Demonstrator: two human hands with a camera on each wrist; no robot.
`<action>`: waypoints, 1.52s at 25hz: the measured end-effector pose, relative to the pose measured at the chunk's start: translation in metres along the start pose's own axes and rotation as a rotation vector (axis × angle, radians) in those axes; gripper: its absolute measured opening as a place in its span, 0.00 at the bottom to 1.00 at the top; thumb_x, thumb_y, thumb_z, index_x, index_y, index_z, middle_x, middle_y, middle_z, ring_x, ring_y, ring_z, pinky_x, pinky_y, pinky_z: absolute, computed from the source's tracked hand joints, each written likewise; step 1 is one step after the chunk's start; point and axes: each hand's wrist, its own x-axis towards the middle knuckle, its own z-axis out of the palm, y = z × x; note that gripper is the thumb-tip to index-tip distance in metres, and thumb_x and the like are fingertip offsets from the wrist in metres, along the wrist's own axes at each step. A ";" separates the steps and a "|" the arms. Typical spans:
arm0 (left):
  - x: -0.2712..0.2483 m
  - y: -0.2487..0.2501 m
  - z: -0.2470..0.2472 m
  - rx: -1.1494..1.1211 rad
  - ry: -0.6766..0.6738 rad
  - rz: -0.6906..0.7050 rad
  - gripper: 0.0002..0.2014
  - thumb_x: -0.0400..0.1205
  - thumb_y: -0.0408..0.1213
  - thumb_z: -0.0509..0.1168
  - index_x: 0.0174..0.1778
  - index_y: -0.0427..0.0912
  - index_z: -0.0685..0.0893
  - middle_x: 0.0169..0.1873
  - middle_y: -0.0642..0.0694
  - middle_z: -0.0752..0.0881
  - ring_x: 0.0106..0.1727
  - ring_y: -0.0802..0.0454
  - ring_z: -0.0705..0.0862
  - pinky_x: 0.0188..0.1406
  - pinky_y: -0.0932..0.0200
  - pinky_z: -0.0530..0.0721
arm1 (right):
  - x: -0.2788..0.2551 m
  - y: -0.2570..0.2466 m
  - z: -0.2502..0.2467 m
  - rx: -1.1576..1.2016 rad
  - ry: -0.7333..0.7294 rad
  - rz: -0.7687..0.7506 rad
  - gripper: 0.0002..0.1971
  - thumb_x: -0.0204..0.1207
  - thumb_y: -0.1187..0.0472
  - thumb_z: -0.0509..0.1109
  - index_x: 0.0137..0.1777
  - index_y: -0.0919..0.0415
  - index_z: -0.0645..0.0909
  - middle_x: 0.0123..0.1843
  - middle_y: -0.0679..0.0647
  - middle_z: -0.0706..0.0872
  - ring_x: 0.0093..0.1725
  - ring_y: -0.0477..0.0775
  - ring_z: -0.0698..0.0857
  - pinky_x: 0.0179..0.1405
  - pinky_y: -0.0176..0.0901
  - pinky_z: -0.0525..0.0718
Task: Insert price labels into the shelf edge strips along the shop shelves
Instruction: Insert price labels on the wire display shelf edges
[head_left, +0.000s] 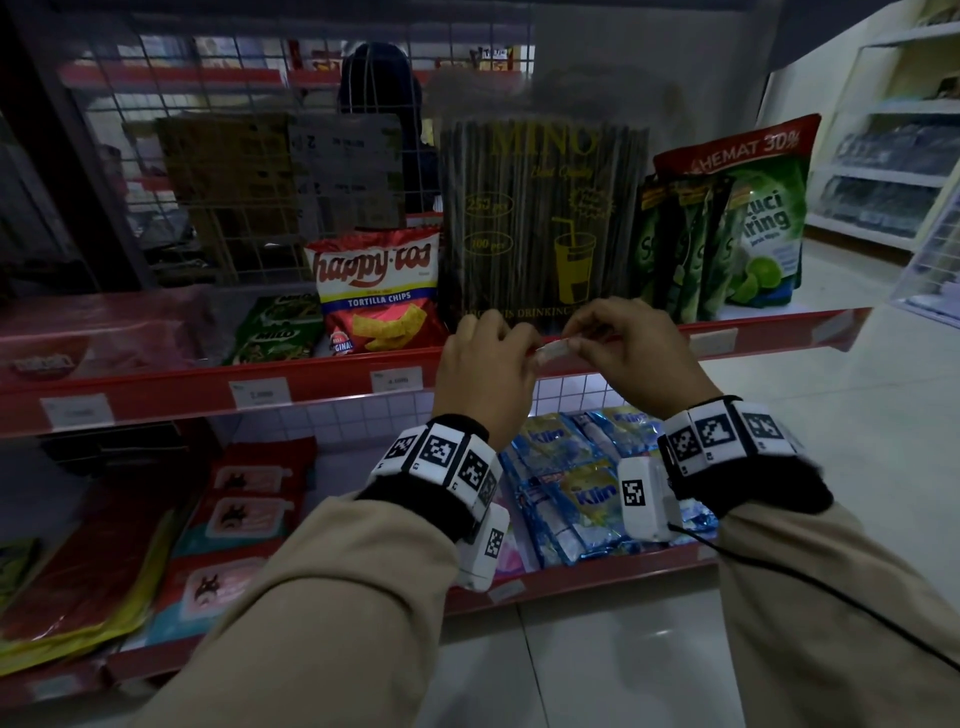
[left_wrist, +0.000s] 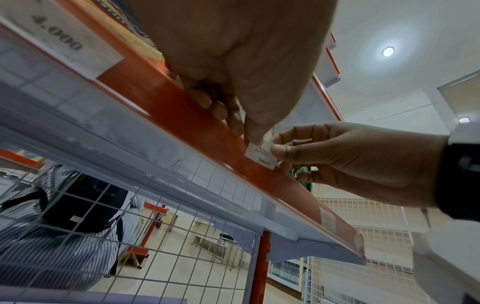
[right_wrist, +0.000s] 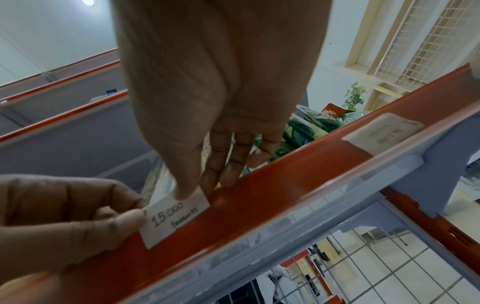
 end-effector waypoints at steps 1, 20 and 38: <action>0.000 0.000 0.001 0.006 0.004 -0.002 0.11 0.84 0.44 0.60 0.59 0.46 0.82 0.49 0.45 0.76 0.53 0.45 0.71 0.49 0.56 0.66 | 0.000 0.001 -0.002 -0.021 -0.010 -0.005 0.05 0.74 0.61 0.74 0.50 0.55 0.85 0.45 0.50 0.85 0.49 0.51 0.79 0.51 0.47 0.78; 0.002 0.000 0.000 0.048 -0.010 0.011 0.10 0.84 0.42 0.59 0.54 0.44 0.83 0.48 0.45 0.76 0.53 0.45 0.71 0.49 0.55 0.67 | -0.005 0.010 -0.002 -0.298 -0.136 -0.053 0.09 0.79 0.55 0.68 0.54 0.57 0.83 0.52 0.56 0.79 0.55 0.57 0.73 0.48 0.45 0.71; -0.013 -0.005 -0.005 -0.052 0.077 -0.008 0.07 0.80 0.34 0.64 0.52 0.40 0.85 0.52 0.42 0.77 0.55 0.43 0.72 0.51 0.48 0.75 | -0.021 0.003 0.022 -0.289 0.225 0.003 0.07 0.75 0.66 0.69 0.53 0.63 0.83 0.52 0.62 0.81 0.54 0.64 0.74 0.50 0.52 0.75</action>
